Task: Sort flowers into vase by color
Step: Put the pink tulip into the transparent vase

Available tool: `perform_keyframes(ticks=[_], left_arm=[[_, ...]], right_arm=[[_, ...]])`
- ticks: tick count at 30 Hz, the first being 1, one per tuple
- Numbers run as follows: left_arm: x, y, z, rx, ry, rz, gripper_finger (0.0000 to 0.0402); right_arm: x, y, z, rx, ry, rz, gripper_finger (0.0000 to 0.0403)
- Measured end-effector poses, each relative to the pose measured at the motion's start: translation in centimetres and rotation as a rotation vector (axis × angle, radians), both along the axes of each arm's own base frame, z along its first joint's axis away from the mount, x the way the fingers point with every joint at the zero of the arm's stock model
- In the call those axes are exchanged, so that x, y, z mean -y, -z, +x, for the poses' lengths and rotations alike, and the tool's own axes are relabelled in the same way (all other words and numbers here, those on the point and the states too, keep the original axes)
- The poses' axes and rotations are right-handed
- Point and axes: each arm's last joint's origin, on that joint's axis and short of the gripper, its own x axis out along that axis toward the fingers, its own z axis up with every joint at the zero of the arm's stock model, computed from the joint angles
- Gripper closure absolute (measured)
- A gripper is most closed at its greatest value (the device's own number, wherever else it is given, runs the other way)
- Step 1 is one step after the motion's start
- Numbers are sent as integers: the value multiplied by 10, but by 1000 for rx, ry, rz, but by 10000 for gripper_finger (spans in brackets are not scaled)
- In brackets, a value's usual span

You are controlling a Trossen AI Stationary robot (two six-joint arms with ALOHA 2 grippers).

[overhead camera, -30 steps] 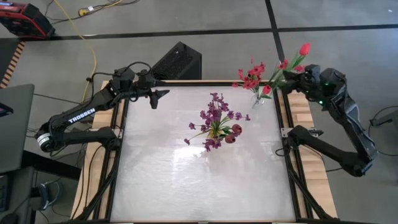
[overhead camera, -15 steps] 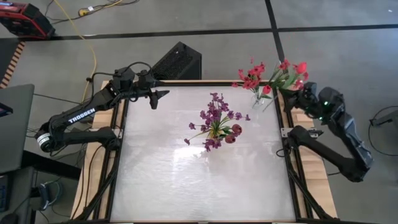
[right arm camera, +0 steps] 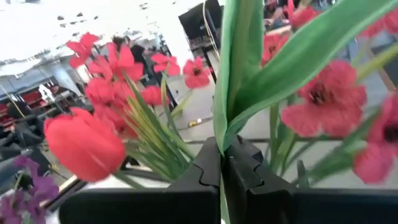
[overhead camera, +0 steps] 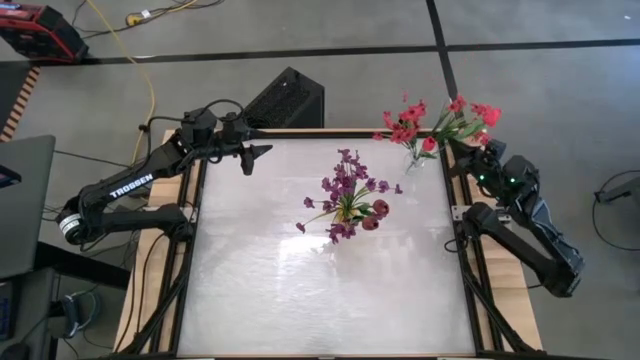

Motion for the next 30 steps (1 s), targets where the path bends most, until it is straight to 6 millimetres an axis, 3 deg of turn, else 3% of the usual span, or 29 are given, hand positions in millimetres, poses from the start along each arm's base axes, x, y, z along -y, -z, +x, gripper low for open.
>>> perform_keyframes(ticks=[30], left_arm=[[0,0,0,-1,-1,0,184]], right_arm=[[24,-2,21,-67,32,15,378]])
